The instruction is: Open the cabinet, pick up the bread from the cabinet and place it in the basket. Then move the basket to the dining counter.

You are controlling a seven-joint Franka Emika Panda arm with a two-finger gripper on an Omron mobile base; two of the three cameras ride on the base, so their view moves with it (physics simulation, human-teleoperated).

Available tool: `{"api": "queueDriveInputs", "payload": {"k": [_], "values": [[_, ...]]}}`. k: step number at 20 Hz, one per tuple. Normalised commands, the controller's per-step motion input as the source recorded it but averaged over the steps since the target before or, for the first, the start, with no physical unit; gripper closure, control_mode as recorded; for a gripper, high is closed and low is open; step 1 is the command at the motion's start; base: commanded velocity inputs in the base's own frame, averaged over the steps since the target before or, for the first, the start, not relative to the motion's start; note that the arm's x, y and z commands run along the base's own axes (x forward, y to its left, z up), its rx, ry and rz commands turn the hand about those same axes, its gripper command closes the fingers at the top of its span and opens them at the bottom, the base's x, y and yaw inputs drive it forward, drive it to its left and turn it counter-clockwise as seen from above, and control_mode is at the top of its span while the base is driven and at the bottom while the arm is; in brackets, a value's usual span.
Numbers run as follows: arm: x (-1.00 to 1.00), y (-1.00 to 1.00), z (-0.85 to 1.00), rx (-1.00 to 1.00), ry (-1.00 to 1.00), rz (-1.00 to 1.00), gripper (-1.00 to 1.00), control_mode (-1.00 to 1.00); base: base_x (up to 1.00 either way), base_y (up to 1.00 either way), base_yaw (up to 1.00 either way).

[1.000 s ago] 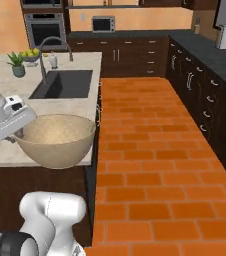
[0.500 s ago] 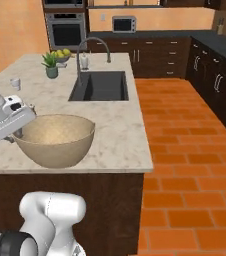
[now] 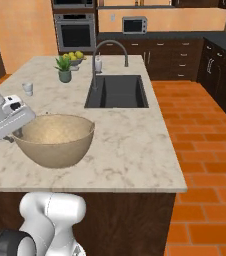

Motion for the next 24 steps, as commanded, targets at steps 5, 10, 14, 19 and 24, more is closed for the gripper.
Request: {"api": "queueDriveInputs", "payload": {"k": [5,10,14,19,24], "values": [[0.08,0.05,-0.01,0.0,0.0,0.01,1.0,-1.0,0.05,0.16,0.01],[0.53,0.0,-0.14,0.0,-0.08,0.01,1.0,-1.0,0.0,0.0,0.0],[1.0,0.0,-0.29,0.07,0.0,0.0,1.0,-1.0,0.0,0.0,0.0],[0.98,0.0,-0.56,0.02,0.03,0.0,1.0,-1.0,0.0,0.0,0.0],[0.42,0.0,-0.66,-0.01,0.0,0.0,1.0,-1.0,0.0,0.0,0.0]]}}
